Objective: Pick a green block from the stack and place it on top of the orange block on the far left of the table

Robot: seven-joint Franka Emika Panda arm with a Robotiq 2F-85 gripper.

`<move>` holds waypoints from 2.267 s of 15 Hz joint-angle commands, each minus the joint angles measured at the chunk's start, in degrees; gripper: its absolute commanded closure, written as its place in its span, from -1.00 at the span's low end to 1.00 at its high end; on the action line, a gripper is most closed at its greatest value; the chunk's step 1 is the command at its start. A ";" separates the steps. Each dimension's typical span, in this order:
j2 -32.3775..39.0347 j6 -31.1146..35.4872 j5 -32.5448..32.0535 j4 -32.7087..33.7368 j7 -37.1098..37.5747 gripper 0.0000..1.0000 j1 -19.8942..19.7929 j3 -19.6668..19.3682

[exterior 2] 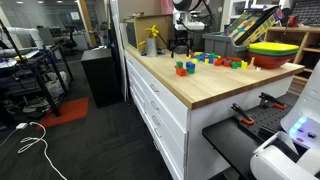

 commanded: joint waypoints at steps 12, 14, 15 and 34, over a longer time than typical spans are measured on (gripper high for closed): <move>-7.00 -4.58 0.36 -0.04 -1.08 -1.00 -6.01 -5.14; -6.90 -4.76 0.42 -0.15 -1.60 -1.00 -6.98 -5.90; -6.98 -5.02 0.35 -0.30 -1.79 -1.00 -7.50 -6.39; -1.80 -5.22 0.38 -3.27 -20.73 -1.00 -16.09 -13.07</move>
